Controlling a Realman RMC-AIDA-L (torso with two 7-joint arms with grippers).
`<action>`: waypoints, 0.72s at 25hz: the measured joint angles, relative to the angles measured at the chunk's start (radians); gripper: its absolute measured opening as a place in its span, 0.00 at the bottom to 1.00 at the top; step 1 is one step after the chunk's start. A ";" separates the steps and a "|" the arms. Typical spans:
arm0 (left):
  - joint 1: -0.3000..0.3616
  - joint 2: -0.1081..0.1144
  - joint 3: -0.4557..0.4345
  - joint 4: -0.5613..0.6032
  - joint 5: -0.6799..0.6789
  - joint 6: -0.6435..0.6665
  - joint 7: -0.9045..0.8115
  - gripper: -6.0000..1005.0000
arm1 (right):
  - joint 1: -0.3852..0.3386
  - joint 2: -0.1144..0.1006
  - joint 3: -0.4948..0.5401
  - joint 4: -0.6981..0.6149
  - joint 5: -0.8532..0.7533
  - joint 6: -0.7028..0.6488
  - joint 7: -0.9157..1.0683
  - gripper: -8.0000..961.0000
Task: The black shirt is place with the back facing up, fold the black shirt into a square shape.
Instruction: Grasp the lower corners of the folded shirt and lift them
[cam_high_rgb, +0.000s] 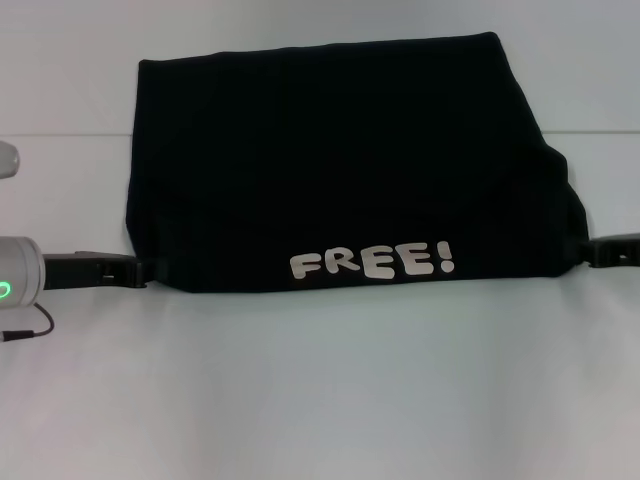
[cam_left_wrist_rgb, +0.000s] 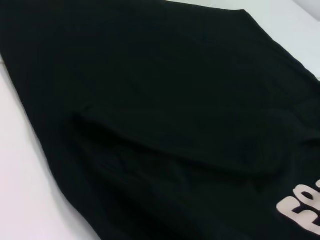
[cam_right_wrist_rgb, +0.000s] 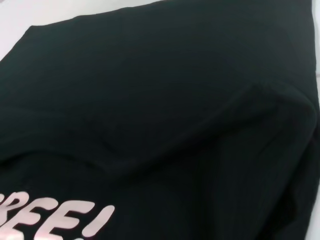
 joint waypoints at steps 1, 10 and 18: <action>0.000 0.000 0.000 0.003 0.000 0.008 0.000 0.00 | -0.005 -0.002 0.006 -0.001 0.000 -0.012 -0.006 0.17; 0.046 -0.007 -0.004 0.102 0.003 0.196 -0.027 0.00 | -0.086 -0.038 0.096 -0.028 0.005 -0.174 -0.060 0.01; 0.096 -0.001 -0.102 0.149 -0.002 0.396 0.032 0.00 | -0.206 -0.033 0.205 -0.089 0.013 -0.376 -0.180 0.01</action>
